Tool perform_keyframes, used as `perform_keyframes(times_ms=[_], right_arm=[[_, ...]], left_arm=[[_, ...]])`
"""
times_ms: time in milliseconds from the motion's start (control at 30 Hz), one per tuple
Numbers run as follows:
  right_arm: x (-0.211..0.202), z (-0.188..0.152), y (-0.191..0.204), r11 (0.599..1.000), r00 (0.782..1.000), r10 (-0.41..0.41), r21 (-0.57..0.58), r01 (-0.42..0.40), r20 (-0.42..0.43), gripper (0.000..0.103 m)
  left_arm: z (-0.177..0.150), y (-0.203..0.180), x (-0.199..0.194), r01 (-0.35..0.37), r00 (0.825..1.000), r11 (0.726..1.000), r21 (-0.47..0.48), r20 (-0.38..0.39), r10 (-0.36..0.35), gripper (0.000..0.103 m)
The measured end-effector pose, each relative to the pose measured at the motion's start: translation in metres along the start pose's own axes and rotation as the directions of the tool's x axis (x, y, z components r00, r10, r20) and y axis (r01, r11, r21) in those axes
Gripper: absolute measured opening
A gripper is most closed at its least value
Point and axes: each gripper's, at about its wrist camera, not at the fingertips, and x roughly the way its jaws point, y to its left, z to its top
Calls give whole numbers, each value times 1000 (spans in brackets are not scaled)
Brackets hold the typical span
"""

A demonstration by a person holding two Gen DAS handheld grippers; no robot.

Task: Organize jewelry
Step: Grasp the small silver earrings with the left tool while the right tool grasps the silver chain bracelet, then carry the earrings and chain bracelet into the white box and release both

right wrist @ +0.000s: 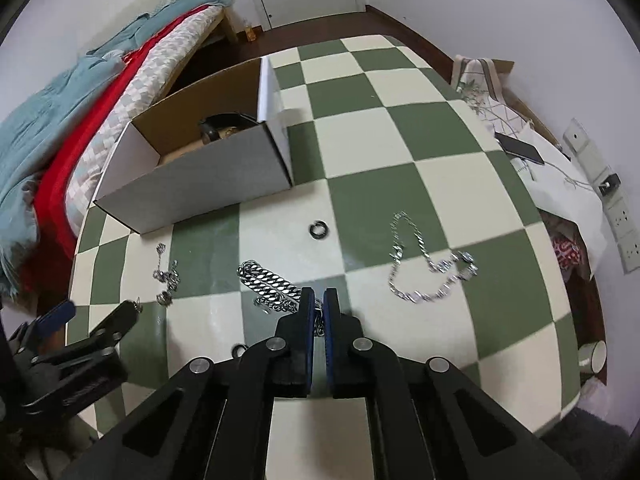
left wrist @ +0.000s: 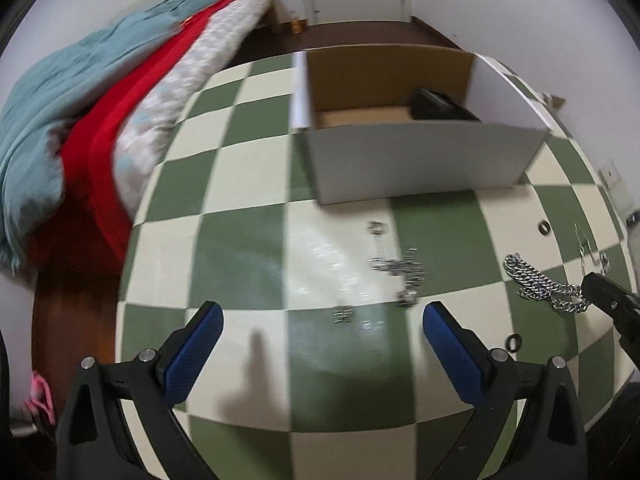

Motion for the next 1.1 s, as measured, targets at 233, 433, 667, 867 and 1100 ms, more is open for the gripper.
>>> perform_keyframes(times_ms=[233,433,667,867,1100], right_arm=[[4,-6,-12,1000,1000,-5,28,5,-22,5],[7,-9,-10,1000,999,-4,24,5,-31,5],[-5,-5,-4,1000,1000,19,16,-19,-14,5],[-38,12,5,996,995,89,-2,-89,35,4],[-72,36,18,989,987,146,-43,-143,73,4]], left_arm=[[-2,-24,9,11,1000,997,71,-14,-10,61],[-1,-30,10,34,999,994,101,11,-35,18],[8,-21,-7,62,997,995,78,43,-65,10],[30,10,-39,130,988,991,19,84,-131,10],[50,42,-67,191,977,980,-46,110,-185,10]])
